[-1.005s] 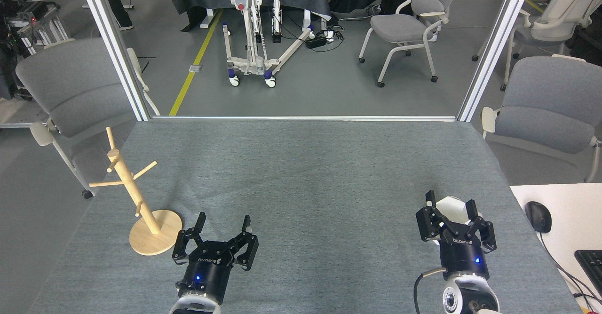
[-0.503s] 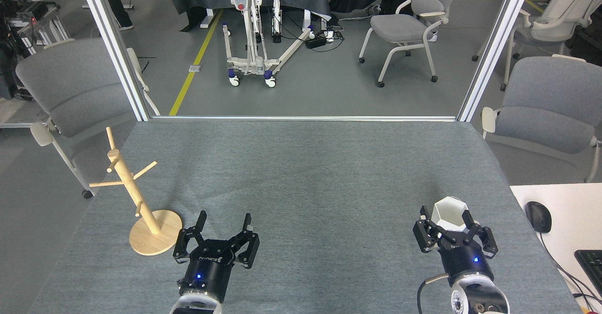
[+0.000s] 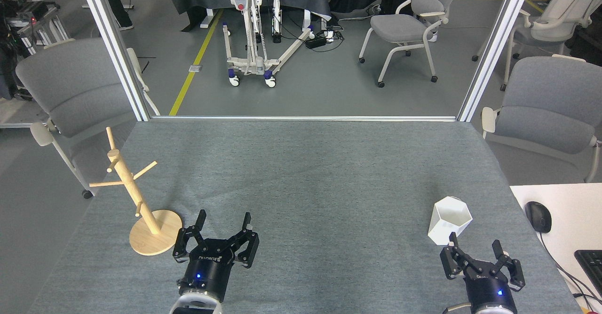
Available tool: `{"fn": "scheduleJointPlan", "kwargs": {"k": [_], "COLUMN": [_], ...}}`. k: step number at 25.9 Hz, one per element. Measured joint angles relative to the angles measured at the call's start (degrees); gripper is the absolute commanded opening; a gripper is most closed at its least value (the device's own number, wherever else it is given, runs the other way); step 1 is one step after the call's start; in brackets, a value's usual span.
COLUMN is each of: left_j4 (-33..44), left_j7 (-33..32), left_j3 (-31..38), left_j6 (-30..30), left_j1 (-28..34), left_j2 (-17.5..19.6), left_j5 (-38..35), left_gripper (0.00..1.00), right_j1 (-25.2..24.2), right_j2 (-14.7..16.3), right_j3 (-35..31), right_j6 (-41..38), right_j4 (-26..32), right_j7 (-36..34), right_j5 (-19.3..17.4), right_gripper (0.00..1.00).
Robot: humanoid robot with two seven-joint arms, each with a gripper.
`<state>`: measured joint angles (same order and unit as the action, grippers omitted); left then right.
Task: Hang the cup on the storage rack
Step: 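Close the right gripper on the white cup rim and grip it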
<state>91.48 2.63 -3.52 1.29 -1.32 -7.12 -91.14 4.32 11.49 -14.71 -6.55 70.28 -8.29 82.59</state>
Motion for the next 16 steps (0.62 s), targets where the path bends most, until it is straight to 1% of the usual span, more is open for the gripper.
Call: {"fn": "scheduleJointPlan", "kwargs": {"k": [6,16], "left_j4": [-0.1,-0.5], "left_j7": [0.0,0.0], "left_j3": [0.0,-0.1], "left_j6": [0.0,0.0], "left_j1": [0.0,0.0], "left_j2": [0.0,0.0], "left_j5": [0.0,0.0], "left_gripper": [1.00,1.00], "right_j1": [2.7,7.2], "right_j2": [0.1,0.3], "right_j3": [0.1,1.9], "right_j6": [0.1,-0.3], "right_j4": [-5.7,-11.1], "right_j7": [-0.4,-0.5], "right_j5": [1.5,1.9], "right_gripper": [0.99,0.99]}}
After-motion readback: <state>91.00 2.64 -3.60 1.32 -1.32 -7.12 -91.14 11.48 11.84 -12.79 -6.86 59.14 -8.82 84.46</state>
